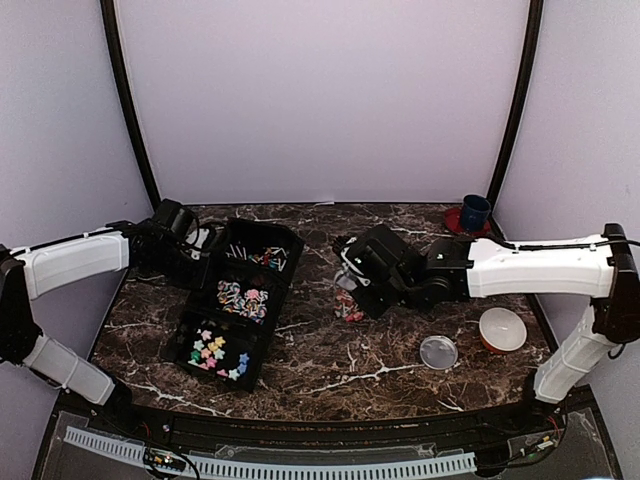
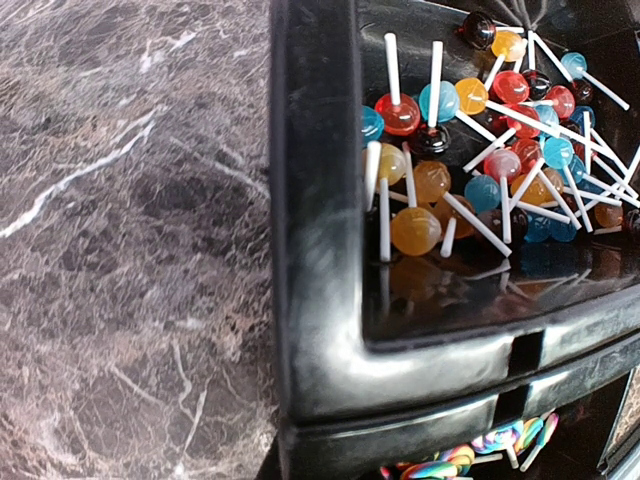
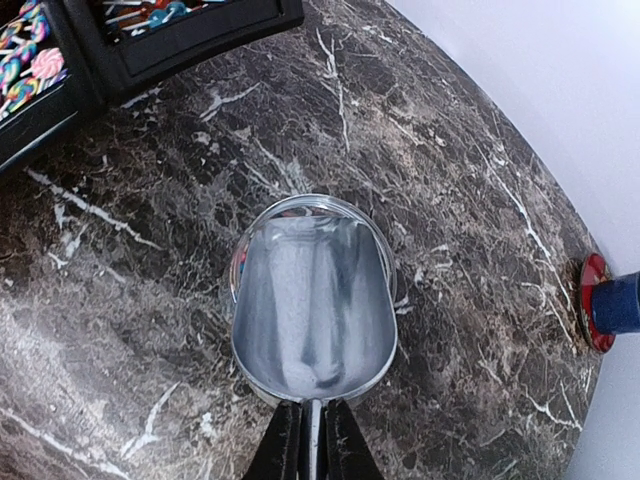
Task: Pack the candies
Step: Move the packing bottle to the center of the board, then adjust the fake candies in the storage box.
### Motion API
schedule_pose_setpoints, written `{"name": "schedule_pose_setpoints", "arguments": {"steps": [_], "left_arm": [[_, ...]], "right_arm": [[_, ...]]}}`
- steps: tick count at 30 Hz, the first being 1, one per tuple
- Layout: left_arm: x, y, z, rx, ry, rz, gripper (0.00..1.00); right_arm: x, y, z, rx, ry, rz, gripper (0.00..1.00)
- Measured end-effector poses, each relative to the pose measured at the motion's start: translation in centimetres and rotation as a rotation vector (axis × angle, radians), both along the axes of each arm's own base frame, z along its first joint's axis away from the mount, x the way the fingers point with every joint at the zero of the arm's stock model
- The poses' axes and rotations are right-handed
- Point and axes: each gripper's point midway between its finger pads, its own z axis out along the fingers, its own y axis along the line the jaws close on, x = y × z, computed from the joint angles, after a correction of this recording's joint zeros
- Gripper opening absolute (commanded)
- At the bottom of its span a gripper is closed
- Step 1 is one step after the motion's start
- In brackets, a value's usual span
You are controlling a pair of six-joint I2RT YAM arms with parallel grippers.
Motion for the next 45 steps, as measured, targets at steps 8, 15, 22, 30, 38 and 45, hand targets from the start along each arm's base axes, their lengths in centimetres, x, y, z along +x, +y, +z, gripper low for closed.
{"name": "schedule_pose_setpoints", "arguments": {"steps": [8, 15, 22, 30, 38, 45], "left_arm": [[-1.8, 0.8, -1.3, 0.013, 0.039, 0.008, 0.00], [-2.9, 1.1, -2.3, 0.022, 0.074, 0.005, 0.00], [-3.2, 1.0, -2.6, 0.015, 0.085, -0.001, 0.00], [-3.3, 0.4, -2.6, -0.018, 0.093, -0.021, 0.00], [-4.2, 0.2, -4.0, -0.023, 0.134, -0.046, 0.00], [-5.6, -1.7, -4.8, -0.143, 0.191, -0.087, 0.00]], "right_arm": [[4.5, 3.3, -0.1, 0.005, -0.039, 0.015, 0.00], [5.0, 4.9, 3.1, 0.038, -0.044, 0.051, 0.00], [3.5, 3.5, 5.4, 0.039, -0.001, 0.063, 0.00], [-0.1, 2.0, 4.8, 0.063, 0.006, 0.193, 0.00], [-0.6, 6.8, 6.7, 0.076, 0.026, 0.323, 0.00], [-0.3, 9.0, 5.2, 0.020, 0.084, 0.334, 0.00]]}}
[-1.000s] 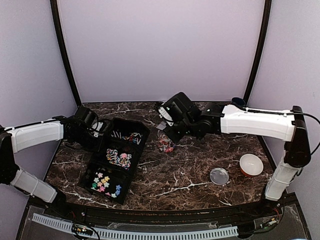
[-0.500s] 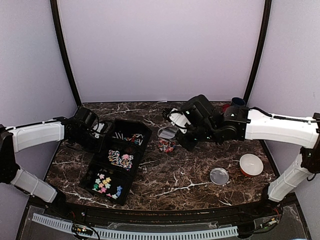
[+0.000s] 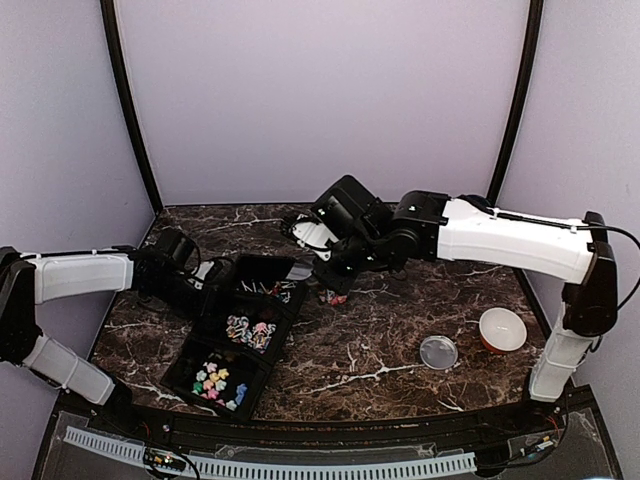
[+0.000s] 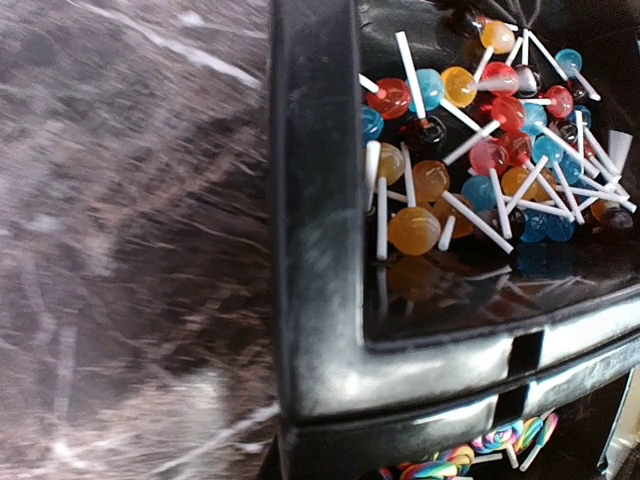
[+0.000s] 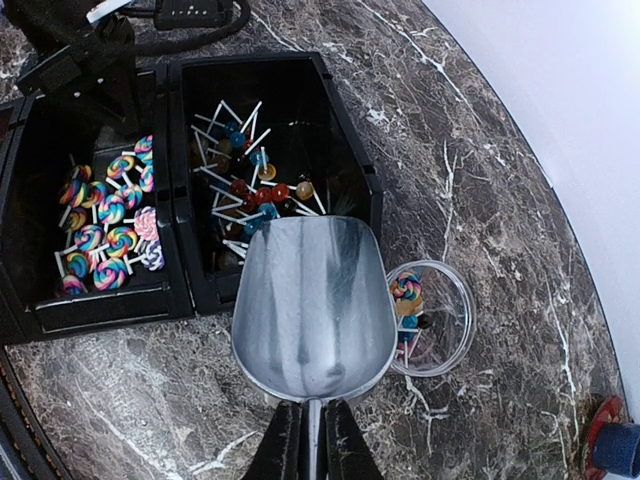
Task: Pack the candies
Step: Adjust the fake candies in the storage box.
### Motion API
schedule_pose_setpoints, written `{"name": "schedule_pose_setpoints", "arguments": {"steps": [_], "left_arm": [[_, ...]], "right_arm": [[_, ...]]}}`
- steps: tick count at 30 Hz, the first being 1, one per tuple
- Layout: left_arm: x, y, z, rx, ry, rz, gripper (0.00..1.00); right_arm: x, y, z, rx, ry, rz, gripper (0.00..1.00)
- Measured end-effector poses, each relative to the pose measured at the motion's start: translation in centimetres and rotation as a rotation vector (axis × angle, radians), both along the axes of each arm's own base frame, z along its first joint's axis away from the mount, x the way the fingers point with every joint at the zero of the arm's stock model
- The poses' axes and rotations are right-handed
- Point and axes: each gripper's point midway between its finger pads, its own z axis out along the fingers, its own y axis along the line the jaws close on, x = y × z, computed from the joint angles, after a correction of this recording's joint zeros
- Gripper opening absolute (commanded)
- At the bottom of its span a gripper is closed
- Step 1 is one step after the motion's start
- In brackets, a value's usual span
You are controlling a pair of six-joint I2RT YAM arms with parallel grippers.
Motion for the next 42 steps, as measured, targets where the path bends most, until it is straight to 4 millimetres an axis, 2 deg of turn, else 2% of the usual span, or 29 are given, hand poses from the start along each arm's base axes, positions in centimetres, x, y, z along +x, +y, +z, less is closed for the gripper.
{"name": "schedule_pose_setpoints", "arguments": {"steps": [7, 11, 14, 19, 24, 27, 35, 42], "left_arm": [[-2.5, -1.9, -1.0, -0.155, 0.116, -0.006, 0.00], [-2.7, -1.6, -1.4, -0.136, 0.126, 0.003, 0.00], [-2.5, -0.9, -1.7, -0.091, 0.110, 0.014, 0.00], [-1.7, -0.2, -1.5, -0.021, 0.070, 0.010, 0.00], [-1.2, 0.0, -1.4, 0.039, 0.031, -0.017, 0.00], [-1.3, 0.1, -1.5, 0.063, 0.025, -0.033, 0.00], [-1.3, 0.7, -1.4, 0.128, 0.015, -0.050, 0.00], [0.5, 0.3, -0.2, 0.173, -0.032, -0.071, 0.00]], "right_arm": [[-0.5, 1.0, 2.3, 0.078, 0.017, 0.013, 0.00], [-0.9, 1.4, 4.1, 0.102, 0.015, 0.029, 0.00], [-1.2, 1.1, 4.6, 0.086, 0.024, 0.037, 0.00], [-1.5, 0.7, 2.4, -0.008, 0.061, 0.049, 0.00], [-1.5, 0.6, -1.8, -0.130, 0.109, 0.061, 0.00], [-1.5, 0.5, -3.4, -0.179, 0.127, 0.069, 0.00], [-0.5, 1.7, -5.0, -0.236, 0.130, 0.079, 0.00], [1.2, 3.9, -6.6, -0.243, 0.143, 0.094, 0.00]]}}
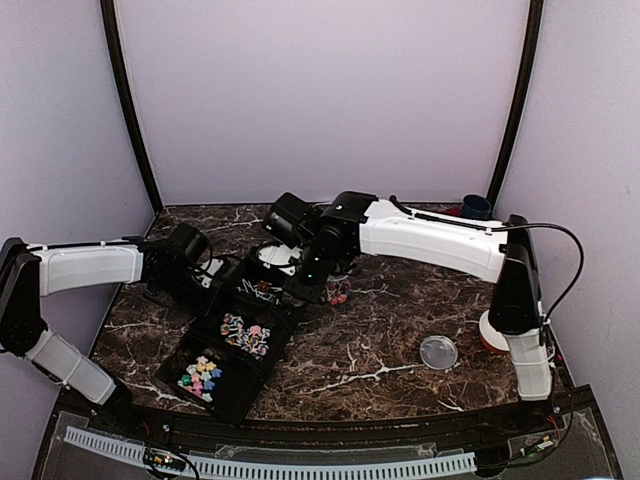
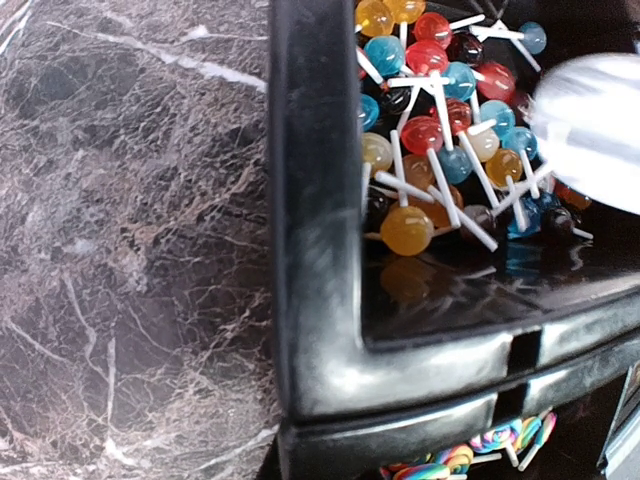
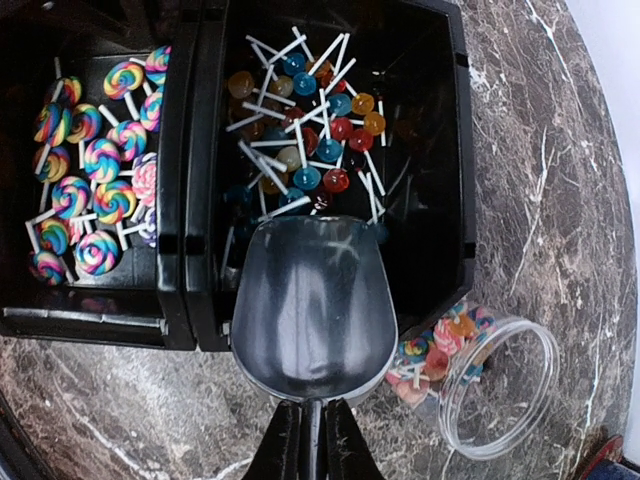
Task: Pack the candies
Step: Adjust the fake candies in the storage box, then scoop the fake candies from the storage box.
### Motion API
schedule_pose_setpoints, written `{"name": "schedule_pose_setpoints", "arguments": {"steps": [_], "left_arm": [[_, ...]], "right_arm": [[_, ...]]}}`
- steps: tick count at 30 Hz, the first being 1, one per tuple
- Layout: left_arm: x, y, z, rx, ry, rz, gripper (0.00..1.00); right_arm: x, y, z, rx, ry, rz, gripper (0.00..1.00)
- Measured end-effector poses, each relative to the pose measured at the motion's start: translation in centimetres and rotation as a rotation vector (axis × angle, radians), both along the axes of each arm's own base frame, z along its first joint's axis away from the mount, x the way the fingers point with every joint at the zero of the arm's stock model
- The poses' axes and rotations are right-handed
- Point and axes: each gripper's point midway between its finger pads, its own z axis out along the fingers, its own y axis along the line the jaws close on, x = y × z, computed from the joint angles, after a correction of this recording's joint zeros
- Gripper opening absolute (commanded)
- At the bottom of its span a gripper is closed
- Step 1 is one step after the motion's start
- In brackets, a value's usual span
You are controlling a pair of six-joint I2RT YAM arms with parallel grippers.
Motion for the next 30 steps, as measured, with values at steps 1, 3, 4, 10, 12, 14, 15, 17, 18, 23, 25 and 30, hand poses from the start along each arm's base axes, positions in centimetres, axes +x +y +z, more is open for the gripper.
{"name": "schedule_pose_setpoints", "arguments": {"steps": [1, 3, 4, 10, 12, 14, 15, 17, 18, 23, 25, 30], "left_arm": [[0.1, 0.0, 0.0, 0.002, -0.003, -0.001, 0.00], [0.0, 0.4, -0.2, 0.027, 0.002, 0.001, 0.00], [-0.1, 0.5, -0.3, 0.035, 0.007, 0.001, 0.00], [-0.2, 1.0, -0.6, 0.066, 0.025, -0.002, 0.00], [-0.2, 1.1, -0.6, 0.071, 0.021, -0.006, 0.00], [-0.1, 1.1, -0.6, 0.075, 0.018, -0.008, 0.00], [-0.1, 1.2, -0.6, 0.076, 0.017, -0.009, 0.00], [-0.1, 1.3, -0.6, 0.080, 0.015, -0.007, 0.00], [-0.1, 1.4, -0.6, 0.081, 0.013, -0.004, 0.00], [-0.1, 2.1, -0.5, 0.089, -0.004, 0.017, 0.00], [-0.2, 2.1, -0.5, 0.086, -0.005, 0.013, 0.00], [-0.9, 1.7, -0.7, 0.070, 0.011, -0.011, 0.00]], "right_arm": [[0.3, 0.4, -0.4, -0.002, 0.003, 0.002, 0.00], [0.7, 1.3, -1.1, -0.004, 0.008, 0.009, 0.00], [0.9, 1.7, -1.5, -0.007, 0.015, 0.012, 0.00], [1.5, 3.4, -2.7, 0.011, 0.036, 0.038, 0.00], [1.5, 3.5, -2.8, 0.017, 0.043, 0.046, 0.00], [1.6, 3.6, -2.8, 0.028, 0.055, 0.053, 0.00], [1.7, 3.7, -2.8, 0.035, 0.062, 0.058, 0.00], [1.9, 3.8, -3.0, 0.050, 0.075, 0.069, 0.00], [2.0, 3.9, -3.2, 0.059, 0.080, 0.071, 0.00], [2.2, 4.8, -3.7, 0.149, 0.089, 0.101, 0.00], [1.7, 6.4, -4.1, 0.216, 0.102, 0.145, 0.00], [1.3, 7.9, -4.5, 0.277, 0.105, 0.200, 0.00]]}}
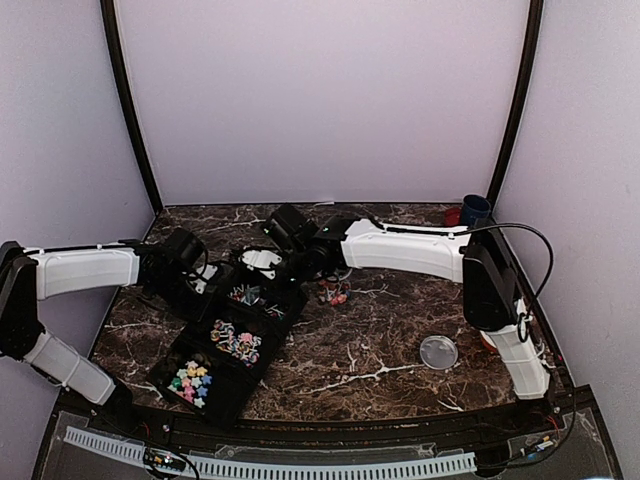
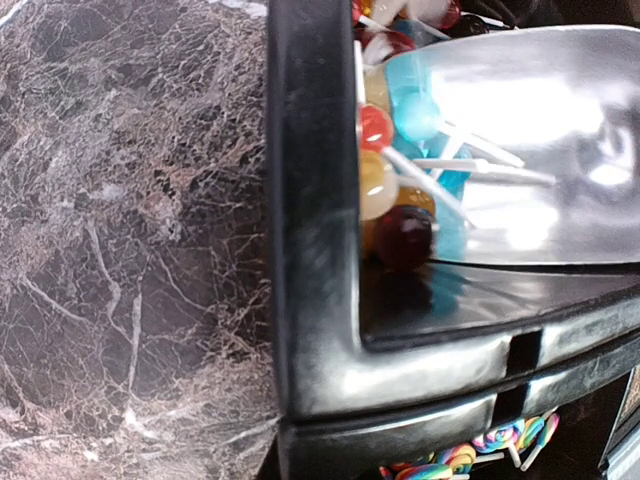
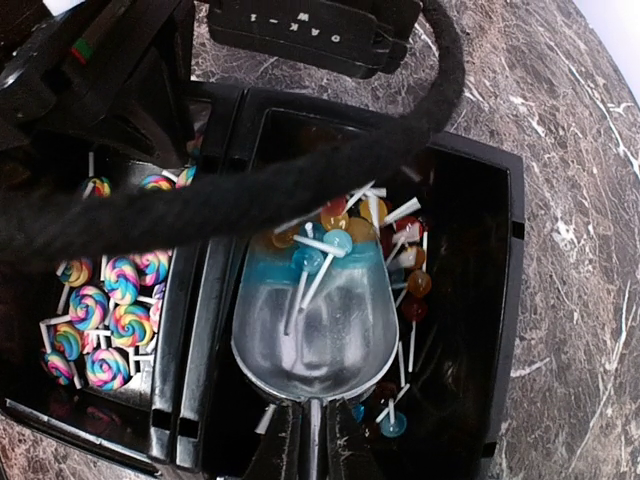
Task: Pack the candies
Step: Scoop the fake candies from the storage box.
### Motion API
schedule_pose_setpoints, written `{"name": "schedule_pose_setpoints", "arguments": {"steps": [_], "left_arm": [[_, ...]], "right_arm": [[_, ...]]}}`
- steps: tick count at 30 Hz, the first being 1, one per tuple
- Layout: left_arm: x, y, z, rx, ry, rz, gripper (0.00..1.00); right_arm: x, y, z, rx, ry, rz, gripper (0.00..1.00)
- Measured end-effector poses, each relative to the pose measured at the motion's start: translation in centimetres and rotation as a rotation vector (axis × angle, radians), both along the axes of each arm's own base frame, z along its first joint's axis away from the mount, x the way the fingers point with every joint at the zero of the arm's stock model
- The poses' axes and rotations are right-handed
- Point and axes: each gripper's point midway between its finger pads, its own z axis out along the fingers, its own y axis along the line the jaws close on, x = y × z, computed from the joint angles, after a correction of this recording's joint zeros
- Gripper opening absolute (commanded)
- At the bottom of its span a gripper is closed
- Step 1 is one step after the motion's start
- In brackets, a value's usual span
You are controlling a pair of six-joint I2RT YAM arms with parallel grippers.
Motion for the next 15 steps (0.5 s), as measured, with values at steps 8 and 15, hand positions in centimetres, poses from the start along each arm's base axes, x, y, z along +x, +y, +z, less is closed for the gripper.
{"name": "schedule_pose_setpoints", "arguments": {"steps": [8, 15], "left_arm": [[-0.4, 0.4, 0.0, 0.007, 0.001, 0.010, 0.00], [0.0, 1.0, 0.0, 0.016, -0.010, 0.056, 0.00]], "right_arm": [[0.4, 1.1, -1.0, 0.091, -0.004, -0.023, 0.00], [0.7, 1.5, -2.2, 0.233, -0.016, -0.083, 0.00]]}}
